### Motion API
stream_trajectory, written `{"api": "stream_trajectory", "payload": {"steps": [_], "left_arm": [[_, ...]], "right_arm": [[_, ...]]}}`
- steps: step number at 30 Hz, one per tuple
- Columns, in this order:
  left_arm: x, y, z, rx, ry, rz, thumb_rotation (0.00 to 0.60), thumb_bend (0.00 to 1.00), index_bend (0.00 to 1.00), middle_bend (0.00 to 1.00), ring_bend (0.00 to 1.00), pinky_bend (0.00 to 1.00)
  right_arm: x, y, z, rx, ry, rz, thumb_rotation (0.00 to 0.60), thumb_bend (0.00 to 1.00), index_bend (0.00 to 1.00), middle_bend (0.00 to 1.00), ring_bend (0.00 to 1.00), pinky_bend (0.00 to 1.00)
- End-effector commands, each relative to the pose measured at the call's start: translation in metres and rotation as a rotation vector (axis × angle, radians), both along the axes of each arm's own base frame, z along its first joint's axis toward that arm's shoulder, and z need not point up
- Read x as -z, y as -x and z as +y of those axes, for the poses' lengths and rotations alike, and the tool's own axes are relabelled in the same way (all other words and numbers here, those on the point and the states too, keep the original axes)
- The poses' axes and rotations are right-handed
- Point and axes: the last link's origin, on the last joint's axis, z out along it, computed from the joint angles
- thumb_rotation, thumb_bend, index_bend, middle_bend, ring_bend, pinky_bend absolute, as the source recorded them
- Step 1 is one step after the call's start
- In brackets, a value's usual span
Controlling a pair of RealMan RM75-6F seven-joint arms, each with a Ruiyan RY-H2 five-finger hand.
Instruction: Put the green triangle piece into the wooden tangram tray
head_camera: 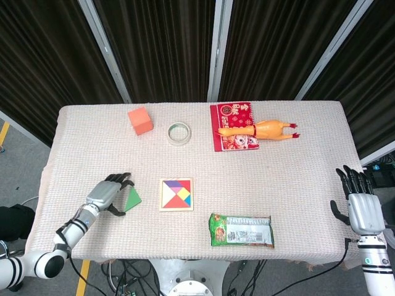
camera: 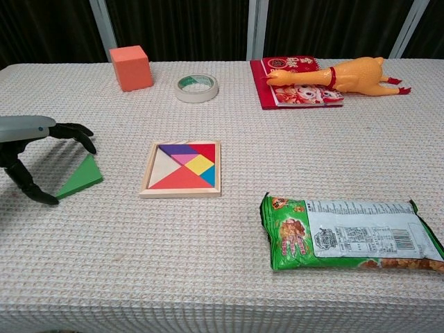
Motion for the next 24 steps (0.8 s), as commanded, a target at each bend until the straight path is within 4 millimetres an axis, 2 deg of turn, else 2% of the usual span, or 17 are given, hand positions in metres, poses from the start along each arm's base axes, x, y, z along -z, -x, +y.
{"api": "stream_trajectory", "payload": {"steps": [1, 10, 24], "left_arm": [[0.0010, -0.0001, -0.0002, 0.002, 0.003, -0.001, 0.600, 0.00, 0.22, 0.00, 0.00, 0.02], [0.0026, 0.0015, 0.0004, -0.003, 0.007, -0.001, 0.600, 0.00, 0.22, 0.00, 0.00, 0.02], [0.0015, -0.0016, -0.0006, -0.003, -0.006, -0.036, 0.600, 0.00, 0.29, 0.01, 0.00, 0.02]], "right_arm": [[0.0003, 0.0001, -0.0001, 0.001, -0.001, 0.000, 0.600, 0.31, 0.00, 0.00, 0.00, 0.00], [0.0004, 0.0018, 0.0001, 0.011, -0.002, 0.001, 0.600, 0.31, 0.00, 0.00, 0.00, 0.00], [0.0016, 0.0030, -0.0002, 0.017, -0.007, 0.001, 0.600, 0.31, 0.00, 0.00, 0.00, 0.00]]}}
